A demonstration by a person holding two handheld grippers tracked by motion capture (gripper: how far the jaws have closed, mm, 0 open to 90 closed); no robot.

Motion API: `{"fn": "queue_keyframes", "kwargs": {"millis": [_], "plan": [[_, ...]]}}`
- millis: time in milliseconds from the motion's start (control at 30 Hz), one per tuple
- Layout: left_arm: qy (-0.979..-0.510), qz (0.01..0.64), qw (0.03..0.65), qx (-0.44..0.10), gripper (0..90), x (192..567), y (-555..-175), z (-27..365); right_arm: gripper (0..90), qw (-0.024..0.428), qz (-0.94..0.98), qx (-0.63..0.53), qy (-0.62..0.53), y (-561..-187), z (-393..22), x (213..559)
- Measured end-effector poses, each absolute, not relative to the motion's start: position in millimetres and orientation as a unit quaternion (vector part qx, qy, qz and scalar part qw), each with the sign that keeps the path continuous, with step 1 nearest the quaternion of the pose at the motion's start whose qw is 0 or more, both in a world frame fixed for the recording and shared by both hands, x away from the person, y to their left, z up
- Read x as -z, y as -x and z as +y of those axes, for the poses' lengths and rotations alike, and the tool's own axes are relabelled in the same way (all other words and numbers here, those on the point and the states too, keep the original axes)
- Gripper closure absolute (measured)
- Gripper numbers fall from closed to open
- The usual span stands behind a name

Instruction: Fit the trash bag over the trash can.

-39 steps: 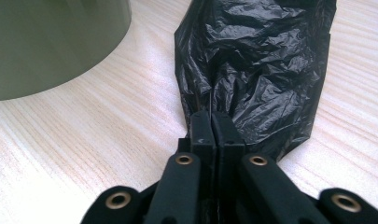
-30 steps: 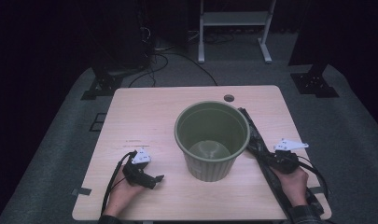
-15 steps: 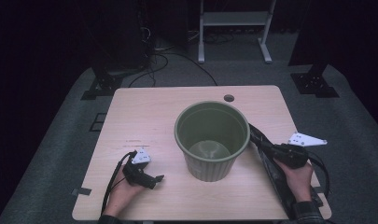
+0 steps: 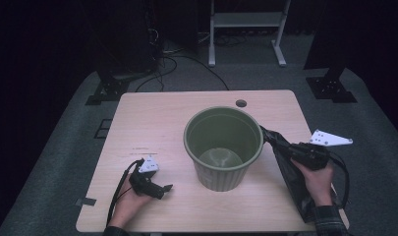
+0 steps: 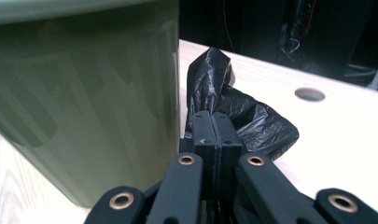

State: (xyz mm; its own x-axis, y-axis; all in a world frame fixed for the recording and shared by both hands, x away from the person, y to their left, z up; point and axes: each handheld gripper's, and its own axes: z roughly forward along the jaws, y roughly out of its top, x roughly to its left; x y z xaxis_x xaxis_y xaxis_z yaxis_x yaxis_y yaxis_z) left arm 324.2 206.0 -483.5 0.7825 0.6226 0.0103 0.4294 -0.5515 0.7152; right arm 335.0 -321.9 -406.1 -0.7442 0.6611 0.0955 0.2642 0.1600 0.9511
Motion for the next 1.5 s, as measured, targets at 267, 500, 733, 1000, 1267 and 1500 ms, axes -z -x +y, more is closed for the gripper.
{"fn": "queue_keyframes", "kwargs": {"millis": [267,500,733,1000,1267,1500], "plan": [[-0.871,0.302,0.364,-0.132,0.0,483,-324,206,89.9,0.182,0.733,-0.586,-0.293,-339,-320,375],[-0.871,0.301,0.364,-0.132,0.0,483,-324,206,89.9,0.191,0.731,-0.593,-0.278,-351,-312,348],[-0.871,0.301,0.365,-0.132,0.0,483,-324,206,89.9,0.195,0.730,-0.599,-0.265,-365,-301,324],[-0.871,0.301,0.365,-0.132,0.0,483,-324,206,90.0,0.200,0.717,-0.621,-0.245,-376,-289,291],[-0.871,0.301,0.365,-0.132,0.0,483,-324,206,90.0,0.197,0.705,-0.647,-0.213,-377,-274,255],[-0.871,0.301,0.365,-0.131,0.0,483,-324,206,90.0,0.185,0.705,-0.662,-0.174,-364,-259,240]]}}
